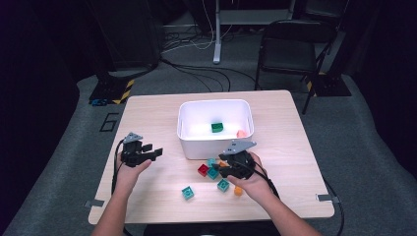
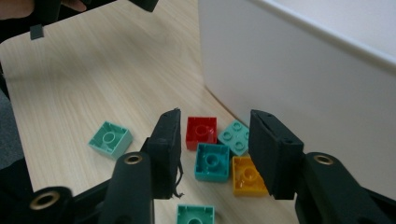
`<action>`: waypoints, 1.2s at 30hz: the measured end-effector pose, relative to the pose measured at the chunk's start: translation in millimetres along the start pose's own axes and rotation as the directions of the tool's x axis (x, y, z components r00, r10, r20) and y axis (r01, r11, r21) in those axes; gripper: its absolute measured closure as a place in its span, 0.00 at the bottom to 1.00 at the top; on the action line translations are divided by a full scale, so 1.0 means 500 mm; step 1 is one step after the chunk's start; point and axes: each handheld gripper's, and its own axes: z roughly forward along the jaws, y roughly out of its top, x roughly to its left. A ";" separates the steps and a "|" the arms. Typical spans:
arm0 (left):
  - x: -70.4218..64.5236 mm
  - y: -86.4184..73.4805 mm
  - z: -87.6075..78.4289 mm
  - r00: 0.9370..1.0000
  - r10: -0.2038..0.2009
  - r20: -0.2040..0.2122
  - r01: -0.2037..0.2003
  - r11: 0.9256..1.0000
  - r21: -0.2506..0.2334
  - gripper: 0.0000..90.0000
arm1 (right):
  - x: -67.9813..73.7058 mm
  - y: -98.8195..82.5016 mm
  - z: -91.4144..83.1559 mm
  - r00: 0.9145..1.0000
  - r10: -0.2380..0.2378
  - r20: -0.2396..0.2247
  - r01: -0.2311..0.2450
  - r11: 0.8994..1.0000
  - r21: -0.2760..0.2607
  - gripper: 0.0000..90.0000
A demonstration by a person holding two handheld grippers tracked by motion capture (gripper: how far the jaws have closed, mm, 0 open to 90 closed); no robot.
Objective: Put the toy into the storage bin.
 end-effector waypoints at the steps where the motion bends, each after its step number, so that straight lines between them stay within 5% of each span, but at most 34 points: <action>1: 0.000 0.000 0.001 1.000 -0.001 -0.001 0.001 1.000 -0.003 0.48 | 0.000 -0.006 0.000 1.000 0.001 -0.003 -0.001 1.000 0.002 0.62; 9: 0.000 -0.001 0.000 1.000 -0.002 -0.001 0.002 1.000 -0.001 0.48 | 0.010 -0.051 0.007 1.000 -0.007 0.023 0.006 0.999 0.041 0.63; 23: 0.001 -0.001 0.001 1.000 0.000 0.000 0.000 1.000 0.002 0.48 | 0.010 -0.098 0.029 0.999 0.035 -0.004 -0.034 0.997 0.074 0.61; 36: 0.000 -0.002 0.004 1.000 -0.003 -0.002 0.003 1.000 -0.001 0.48 | 0.018 -0.117 0.060 1.000 -0.018 -0.010 0.019 0.990 0.142 0.62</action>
